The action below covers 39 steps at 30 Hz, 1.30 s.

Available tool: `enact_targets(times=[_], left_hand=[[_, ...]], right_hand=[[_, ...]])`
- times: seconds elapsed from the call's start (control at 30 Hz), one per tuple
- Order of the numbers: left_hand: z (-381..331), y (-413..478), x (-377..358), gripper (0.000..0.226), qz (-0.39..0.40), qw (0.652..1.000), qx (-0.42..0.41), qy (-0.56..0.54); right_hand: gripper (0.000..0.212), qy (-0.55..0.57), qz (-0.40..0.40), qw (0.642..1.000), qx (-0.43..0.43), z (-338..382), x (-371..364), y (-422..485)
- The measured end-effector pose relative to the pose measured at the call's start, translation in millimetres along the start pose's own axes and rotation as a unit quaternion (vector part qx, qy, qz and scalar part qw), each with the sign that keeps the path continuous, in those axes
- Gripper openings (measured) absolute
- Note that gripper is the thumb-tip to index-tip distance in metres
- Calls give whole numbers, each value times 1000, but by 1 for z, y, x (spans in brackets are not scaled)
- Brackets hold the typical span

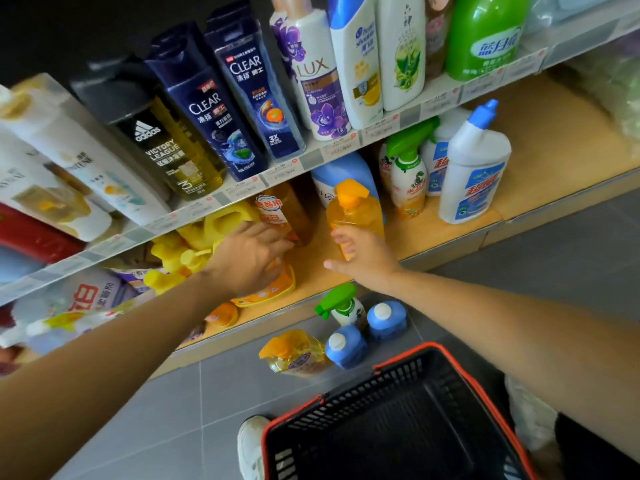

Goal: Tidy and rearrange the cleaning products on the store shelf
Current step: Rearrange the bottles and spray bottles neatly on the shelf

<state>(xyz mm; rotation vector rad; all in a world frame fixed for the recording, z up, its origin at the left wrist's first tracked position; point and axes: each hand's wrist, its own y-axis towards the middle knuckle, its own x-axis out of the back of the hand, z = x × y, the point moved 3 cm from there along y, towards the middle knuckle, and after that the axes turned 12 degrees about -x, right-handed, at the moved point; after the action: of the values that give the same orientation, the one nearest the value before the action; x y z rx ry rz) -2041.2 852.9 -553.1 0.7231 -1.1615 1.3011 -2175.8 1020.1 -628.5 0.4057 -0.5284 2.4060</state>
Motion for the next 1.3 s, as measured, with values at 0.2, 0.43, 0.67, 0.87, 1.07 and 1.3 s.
enact_targets(times=[0.2, 0.43, 0.67, 0.87, 1.07, 1.3], left_hand=[[15, -55, -21, 74, -25, 996, 89, 11], [23, -61, -45, 76, -146, 986, 67, -34], [25, -64, -54, 70, -214, 974, 49, -66], [27, -64, -56, 68, -232, 967, 47, -90], [26, -62, -54, 68, -234, 966, 52, -93], [24, -62, -51, 68, -227, 967, 55, -98]], right_hand=[[79, 39, -27, 999, -12, 3, -50, 31], [97, 105, -71, 991, -37, 10, -93, 103], [83, 142, -56, 988, -33, 10, -99, 159], [92, 49, -70, 996, -8, 6, -86, 162], [86, 115, -116, 985, 61, 17, -98, 146], [70, 167, -139, 975, 49, 4, -104, 108]])
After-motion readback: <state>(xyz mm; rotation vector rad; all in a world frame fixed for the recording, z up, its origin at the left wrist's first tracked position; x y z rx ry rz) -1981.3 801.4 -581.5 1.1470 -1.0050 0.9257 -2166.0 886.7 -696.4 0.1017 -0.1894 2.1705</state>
